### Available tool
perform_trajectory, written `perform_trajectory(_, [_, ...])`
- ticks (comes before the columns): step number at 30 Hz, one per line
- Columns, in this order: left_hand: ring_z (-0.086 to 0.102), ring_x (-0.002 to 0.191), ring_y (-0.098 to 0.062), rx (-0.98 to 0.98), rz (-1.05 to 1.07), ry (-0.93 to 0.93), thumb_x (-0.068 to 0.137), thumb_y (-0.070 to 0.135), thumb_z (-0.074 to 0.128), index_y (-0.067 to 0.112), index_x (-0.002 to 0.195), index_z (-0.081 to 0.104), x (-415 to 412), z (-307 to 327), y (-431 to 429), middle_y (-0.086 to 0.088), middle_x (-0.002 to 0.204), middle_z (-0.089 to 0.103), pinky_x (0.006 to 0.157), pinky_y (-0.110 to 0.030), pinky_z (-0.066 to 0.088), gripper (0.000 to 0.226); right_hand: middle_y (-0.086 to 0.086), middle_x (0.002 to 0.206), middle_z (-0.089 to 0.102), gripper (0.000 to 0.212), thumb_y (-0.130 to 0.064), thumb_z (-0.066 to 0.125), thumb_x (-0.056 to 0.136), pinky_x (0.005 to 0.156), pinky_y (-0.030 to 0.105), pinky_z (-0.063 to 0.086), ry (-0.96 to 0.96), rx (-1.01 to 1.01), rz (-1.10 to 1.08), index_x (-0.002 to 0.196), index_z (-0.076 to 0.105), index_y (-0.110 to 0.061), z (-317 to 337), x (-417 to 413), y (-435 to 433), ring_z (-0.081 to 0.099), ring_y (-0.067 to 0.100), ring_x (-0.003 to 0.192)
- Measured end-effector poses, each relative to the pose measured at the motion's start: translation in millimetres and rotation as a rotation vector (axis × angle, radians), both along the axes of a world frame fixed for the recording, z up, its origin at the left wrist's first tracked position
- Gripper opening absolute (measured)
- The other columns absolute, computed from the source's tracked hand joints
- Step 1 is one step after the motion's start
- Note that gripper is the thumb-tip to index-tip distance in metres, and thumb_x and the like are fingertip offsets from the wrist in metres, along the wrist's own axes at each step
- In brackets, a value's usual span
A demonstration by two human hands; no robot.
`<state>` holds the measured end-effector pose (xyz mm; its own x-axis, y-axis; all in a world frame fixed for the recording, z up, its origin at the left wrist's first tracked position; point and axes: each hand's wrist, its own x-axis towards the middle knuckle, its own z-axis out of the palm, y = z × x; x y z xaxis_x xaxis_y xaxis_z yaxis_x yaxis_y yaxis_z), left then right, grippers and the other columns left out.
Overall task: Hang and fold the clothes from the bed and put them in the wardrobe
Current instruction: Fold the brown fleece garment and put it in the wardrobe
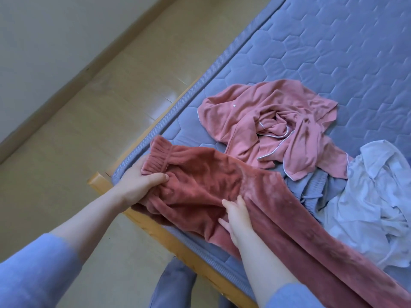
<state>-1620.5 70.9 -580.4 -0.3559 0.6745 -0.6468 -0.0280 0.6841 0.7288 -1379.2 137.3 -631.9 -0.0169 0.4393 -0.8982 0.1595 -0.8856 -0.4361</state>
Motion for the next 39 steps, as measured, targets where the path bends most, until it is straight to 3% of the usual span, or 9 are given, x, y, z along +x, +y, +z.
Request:
perform_trajectory(5, [0.064, 0.097, 0.002, 0.138, -0.076, -0.027, 0.055, 0.047, 0.07, 0.03, 0.121, 0.055, 35, 33, 11, 0.01, 0.11, 0.067, 0.08, -0.013, 0.048, 0.07, 0.006, 0.148, 0.041, 0.058, -0.013, 0.05, 0.1, 0.1, 0.049, 0.045, 0.126, -0.025, -0.019, 0.152, 0.024, -0.02, 23, 35, 0, 0.043, 0.027, 0.134])
perform_trajectory(11, [0.065, 0.095, 0.002, 0.178, -0.151, -0.016, 0.064, 0.035, 0.071, 0.037, 0.115, 0.055, 87, 63, 18, 0.014, 0.103, 0.069, 0.081, -0.021, 0.049, 0.053, 0.013, 0.135, 0.054, 0.037, -0.014, 0.051, 0.1, 0.094, 0.046, 0.051, 0.171, -0.005, -0.089, 0.137, 0.045, -0.014, 51, 87, -2, 0.056, 0.029, 0.118])
perform_trajectory(16, [0.065, 0.095, -0.006, 0.218, -0.302, 0.073, 0.058, 0.048, 0.065, 0.041, 0.122, 0.046, 153, 75, 22, 0.013, 0.102, 0.069, 0.085, -0.026, 0.05, 0.067, 0.013, 0.123, 0.062, 0.02, -0.019, 0.054, 0.099, 0.086, 0.043, 0.055, 0.178, 0.02, -0.153, 0.118, 0.056, -0.017, 70, 128, -3, 0.063, 0.029, 0.109])
perform_trajectory(21, [0.062, 0.094, -0.019, 0.215, -0.438, 0.279, 0.067, 0.043, 0.061, 0.041, 0.132, 0.032, 223, 60, 25, 0.006, 0.103, 0.065, 0.082, -0.032, 0.049, 0.071, 0.013, 0.116, 0.067, 0.025, -0.024, 0.055, 0.098, 0.076, 0.038, 0.056, 0.16, 0.037, -0.227, 0.121, 0.058, -0.016, 77, 174, -5, 0.067, 0.027, 0.1])
perform_trajectory(25, [0.063, 0.095, -0.019, 0.231, -0.53, 0.388, 0.072, 0.04, 0.059, 0.041, 0.132, 0.029, 275, 38, 27, 0.013, 0.107, 0.063, 0.071, -0.027, 0.042, 0.068, 0.01, 0.111, 0.071, 0.026, -0.029, 0.055, 0.098, 0.081, 0.037, 0.054, 0.148, 0.035, -0.279, 0.12, 0.06, -0.017, 73, 210, -6, 0.067, 0.026, 0.103])
perform_trajectory(30, [0.058, 0.102, -0.018, 0.143, -0.768, 0.393, 0.078, 0.039, 0.062, 0.032, 0.141, 0.028, 316, 2, 26, 0.002, 0.116, 0.057, 0.077, -0.023, 0.041, 0.072, 0.008, 0.11, 0.073, 0.032, -0.038, 0.051, 0.098, 0.09, 0.036, 0.052, 0.166, 0.013, -0.2, 0.119, 0.064, -0.018, 56, 232, -3, 0.068, 0.024, 0.106])
perform_trajectory(32, [0.058, 0.097, -0.015, 0.127, -0.786, 0.381, 0.081, 0.039, 0.063, 0.027, 0.131, 0.046, 316, -7, 27, 0.004, 0.108, 0.057, 0.078, -0.024, 0.044, 0.054, 0.016, 0.119, 0.065, 0.029, -0.045, 0.054, 0.094, 0.095, 0.041, 0.052, 0.118, 0.0, -0.113, 0.11, 0.066, -0.023, 49, 231, -1, 0.064, 0.028, 0.111])
perform_trajectory(35, [0.057, 0.081, -0.013, 0.177, -0.565, 0.487, 0.083, 0.026, 0.064, 0.022, 0.093, 0.062, 296, -16, 27, 0.007, 0.088, 0.056, 0.075, -0.032, 0.048, 0.011, 0.004, 0.111, 0.072, 0.028, -0.04, 0.066, 0.087, 0.083, 0.033, 0.053, 0.024, 0.123, -0.007, 0.11, 0.064, -0.025, 36, 225, 1, 0.068, 0.017, 0.1])
perform_trajectory(39, [0.051, 0.075, -0.018, 0.117, -0.398, 0.622, 0.078, 0.02, 0.072, 0.018, 0.08, 0.051, 256, -27, 28, 0.001, 0.083, 0.052, 0.068, -0.035, 0.043, 0.022, -0.005, 0.109, 0.064, 0.036, -0.03, 0.074, 0.081, 0.086, 0.026, 0.044, -0.351, 0.429, 0.248, 0.112, 0.059, -0.02, 26, 219, 4, 0.059, 0.016, 0.108])
